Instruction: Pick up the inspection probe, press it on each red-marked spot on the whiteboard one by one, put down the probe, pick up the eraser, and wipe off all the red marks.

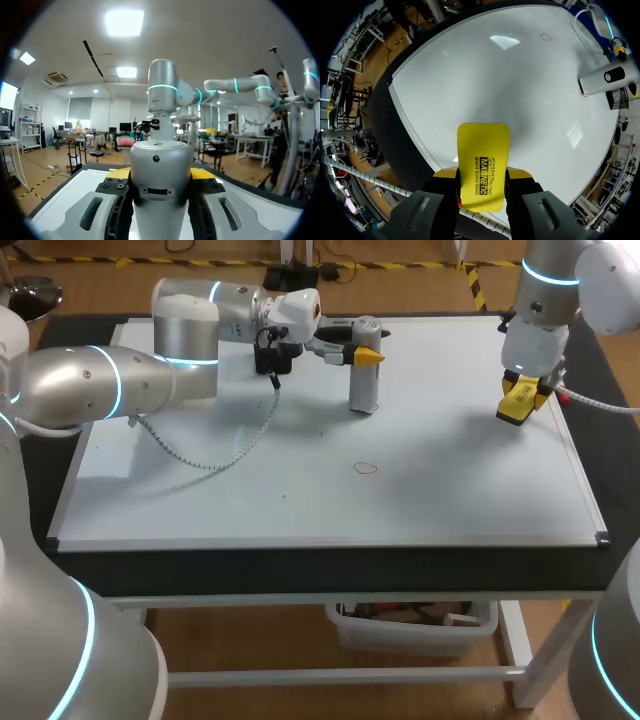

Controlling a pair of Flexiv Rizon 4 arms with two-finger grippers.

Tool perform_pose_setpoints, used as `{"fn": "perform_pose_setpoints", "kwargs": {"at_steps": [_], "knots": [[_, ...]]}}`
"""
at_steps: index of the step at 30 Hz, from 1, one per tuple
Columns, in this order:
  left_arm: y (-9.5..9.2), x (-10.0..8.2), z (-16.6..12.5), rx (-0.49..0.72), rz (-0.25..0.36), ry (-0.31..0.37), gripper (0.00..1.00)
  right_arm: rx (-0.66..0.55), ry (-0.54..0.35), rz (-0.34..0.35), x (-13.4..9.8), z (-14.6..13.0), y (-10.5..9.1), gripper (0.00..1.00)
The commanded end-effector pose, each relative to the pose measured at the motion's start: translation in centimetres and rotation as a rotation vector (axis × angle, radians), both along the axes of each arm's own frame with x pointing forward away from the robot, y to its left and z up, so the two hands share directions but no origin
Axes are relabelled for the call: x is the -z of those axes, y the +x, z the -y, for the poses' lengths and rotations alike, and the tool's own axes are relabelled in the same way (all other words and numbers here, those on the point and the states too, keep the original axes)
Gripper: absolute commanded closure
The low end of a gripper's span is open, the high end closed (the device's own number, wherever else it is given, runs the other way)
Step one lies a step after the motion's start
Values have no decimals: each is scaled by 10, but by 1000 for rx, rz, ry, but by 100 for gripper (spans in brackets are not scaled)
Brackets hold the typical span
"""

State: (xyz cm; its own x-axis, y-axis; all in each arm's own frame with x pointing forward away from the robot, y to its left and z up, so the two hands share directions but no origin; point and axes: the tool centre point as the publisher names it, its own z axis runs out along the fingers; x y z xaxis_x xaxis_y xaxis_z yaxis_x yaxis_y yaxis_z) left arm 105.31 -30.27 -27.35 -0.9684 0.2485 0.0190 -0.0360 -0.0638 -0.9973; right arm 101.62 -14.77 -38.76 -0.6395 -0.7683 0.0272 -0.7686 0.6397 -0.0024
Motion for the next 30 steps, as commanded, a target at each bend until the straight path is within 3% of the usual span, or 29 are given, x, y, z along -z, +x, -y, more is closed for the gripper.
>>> {"fn": "perform_pose_setpoints", "kwargs": {"at_steps": [1, 15, 22, 30], "knots": [[5, 6, 1, 30, -3, -8, 100, -2, -2, -2, -1, 1, 1, 100], [6, 7, -3, 24, -7, -5, 100, -2, -2, -2, -1, 1, 1, 100], [11, -10, -14, -11, -14, 21, 100, -2, -2, -2, -1, 1, 1, 100], [23, -34, -58, -102, 8, 26, 100, -2, -2, -2, -1, 1, 1, 100]]}}
